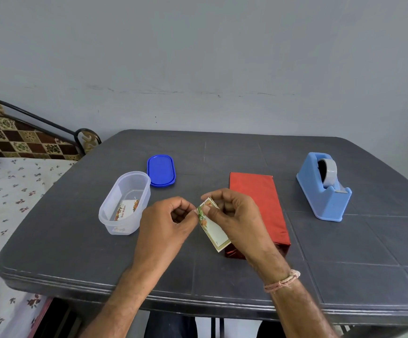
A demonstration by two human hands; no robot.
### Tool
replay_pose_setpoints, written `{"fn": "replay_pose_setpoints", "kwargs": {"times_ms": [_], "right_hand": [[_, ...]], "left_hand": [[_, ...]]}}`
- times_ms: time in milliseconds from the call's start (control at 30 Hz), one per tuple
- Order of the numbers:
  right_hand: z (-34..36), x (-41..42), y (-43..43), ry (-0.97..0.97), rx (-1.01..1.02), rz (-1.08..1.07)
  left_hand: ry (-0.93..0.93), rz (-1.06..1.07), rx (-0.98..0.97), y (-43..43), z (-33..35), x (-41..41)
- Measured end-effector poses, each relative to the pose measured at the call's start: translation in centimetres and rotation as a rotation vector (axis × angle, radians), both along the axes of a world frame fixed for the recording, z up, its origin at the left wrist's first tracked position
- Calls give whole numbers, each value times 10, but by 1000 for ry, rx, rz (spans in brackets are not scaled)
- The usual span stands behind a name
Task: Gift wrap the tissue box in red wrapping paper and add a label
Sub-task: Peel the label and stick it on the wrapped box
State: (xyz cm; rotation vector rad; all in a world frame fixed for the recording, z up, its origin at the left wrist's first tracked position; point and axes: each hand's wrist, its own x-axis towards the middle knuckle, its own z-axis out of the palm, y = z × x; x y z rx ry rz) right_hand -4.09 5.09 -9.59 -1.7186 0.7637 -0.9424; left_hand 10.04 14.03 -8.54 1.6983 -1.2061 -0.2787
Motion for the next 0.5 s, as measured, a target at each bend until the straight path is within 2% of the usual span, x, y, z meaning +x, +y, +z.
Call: {"fn": "replay_pose_setpoints", "kwargs": {"times_ms": [133, 200, 233, 333, 400, 500], "right_hand": [[-5, -1, -2, 31, -89, 43], [-4, -2, -5, 27, -102, 86], [-1, -4, -5, 10, -93, 118], [8, -8, -8, -19, -75, 213], [12, -6, -10, -12, -142, 241], [14, -2, -16, -49, -252, 231]], "left_hand": [[-55, -14, 51, -1, 2, 3], [27, -66, 111, -2, 4, 8], [177, -113, 145, -2, 6, 13], [781, -289, 221, 0, 16, 17], [964, -333, 248, 0, 20, 18], [1100, -359, 266, -2, 22, 17]]}}
